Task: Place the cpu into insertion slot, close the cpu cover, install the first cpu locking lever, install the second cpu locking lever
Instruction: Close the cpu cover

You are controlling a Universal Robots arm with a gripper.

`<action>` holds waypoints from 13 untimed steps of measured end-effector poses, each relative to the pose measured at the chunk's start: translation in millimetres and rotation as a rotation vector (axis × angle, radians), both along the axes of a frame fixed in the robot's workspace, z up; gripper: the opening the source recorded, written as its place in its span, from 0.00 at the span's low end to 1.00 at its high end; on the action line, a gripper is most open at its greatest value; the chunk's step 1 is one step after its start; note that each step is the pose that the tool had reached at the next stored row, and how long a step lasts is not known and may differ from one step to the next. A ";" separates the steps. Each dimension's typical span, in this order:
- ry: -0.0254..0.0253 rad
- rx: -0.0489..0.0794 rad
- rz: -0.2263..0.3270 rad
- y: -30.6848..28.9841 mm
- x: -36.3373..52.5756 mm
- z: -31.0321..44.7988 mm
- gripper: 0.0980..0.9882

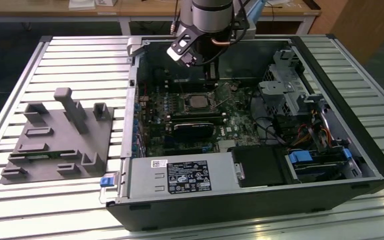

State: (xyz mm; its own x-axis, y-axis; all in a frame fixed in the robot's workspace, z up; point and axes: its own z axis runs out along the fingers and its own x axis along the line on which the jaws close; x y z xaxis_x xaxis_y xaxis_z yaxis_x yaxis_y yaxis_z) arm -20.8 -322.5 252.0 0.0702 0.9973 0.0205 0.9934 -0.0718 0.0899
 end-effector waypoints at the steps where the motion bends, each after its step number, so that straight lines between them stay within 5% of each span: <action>1: 0.0000 0.000 0.000 0.0 4.1 0.0 0.01; 13: 0.0000 0.000 0.000 0.0 15.4 0.0 0.01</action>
State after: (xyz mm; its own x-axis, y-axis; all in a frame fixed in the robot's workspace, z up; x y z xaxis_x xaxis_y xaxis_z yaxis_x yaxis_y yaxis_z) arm -5.4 -322.5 252.0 0.0702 0.9973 0.0205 0.9934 -0.0718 0.0899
